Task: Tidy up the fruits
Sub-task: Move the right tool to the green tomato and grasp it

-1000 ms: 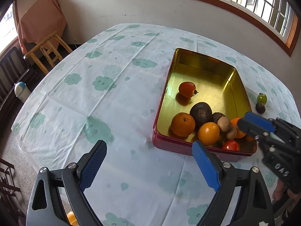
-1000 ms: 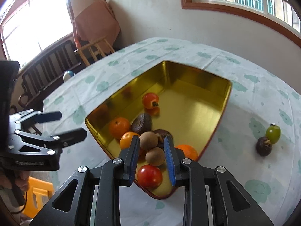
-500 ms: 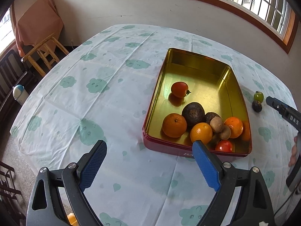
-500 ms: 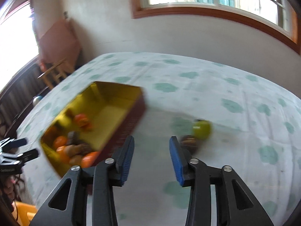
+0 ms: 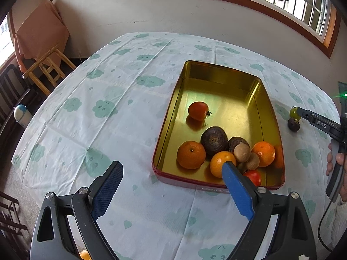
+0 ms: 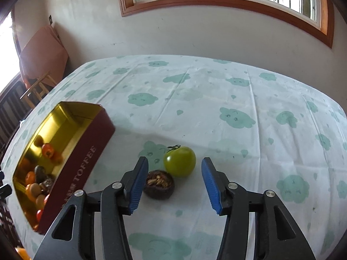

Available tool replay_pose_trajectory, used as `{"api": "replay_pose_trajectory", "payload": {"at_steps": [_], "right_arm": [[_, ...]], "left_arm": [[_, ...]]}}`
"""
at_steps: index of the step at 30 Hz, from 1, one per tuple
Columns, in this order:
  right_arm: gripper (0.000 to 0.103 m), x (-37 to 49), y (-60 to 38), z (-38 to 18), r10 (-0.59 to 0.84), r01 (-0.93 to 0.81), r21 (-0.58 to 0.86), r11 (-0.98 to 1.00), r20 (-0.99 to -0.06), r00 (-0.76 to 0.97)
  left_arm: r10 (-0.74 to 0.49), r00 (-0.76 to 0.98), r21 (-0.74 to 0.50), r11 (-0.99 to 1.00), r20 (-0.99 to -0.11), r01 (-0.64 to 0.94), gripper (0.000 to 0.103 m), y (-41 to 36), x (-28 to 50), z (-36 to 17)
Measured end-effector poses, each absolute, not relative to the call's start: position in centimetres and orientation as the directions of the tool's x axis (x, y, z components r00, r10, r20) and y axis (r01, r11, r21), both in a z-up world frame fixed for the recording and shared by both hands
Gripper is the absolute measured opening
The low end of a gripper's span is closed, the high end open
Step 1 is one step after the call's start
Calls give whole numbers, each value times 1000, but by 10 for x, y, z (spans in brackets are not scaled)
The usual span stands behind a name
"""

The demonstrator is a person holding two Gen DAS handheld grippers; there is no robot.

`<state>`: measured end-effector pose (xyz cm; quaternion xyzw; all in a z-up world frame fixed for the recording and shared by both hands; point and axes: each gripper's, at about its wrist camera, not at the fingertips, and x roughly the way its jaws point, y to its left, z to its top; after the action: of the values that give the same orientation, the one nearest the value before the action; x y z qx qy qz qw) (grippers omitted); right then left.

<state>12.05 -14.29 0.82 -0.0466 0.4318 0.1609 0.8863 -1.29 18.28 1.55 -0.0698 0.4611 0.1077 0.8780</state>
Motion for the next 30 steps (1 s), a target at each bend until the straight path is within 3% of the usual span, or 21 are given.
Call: {"api": "replay_pose_trajectory", "payload": {"at_steps": [11, 13, 16, 30], "right_arm": [[52, 148, -143, -16, 241, -309, 80, 948, -814, 528], [50, 150, -143, -18, 244, -310, 85, 947, -817, 522], [39, 151, -142, -22, 253, -317, 94, 944, -822, 511], [39, 112, -183, -9, 174, -246, 22, 969, -768, 616]], "left_arm": [[100, 556, -10, 982, -825, -190, 90, 155, 8, 19], [92, 560, -6, 985, -824, -171, 90, 147, 11, 20], [76, 563, -6, 990, -823, -142, 90, 136, 16, 21], [-67, 596, -41, 998, -800, 56, 90, 60, 33, 27]]}}
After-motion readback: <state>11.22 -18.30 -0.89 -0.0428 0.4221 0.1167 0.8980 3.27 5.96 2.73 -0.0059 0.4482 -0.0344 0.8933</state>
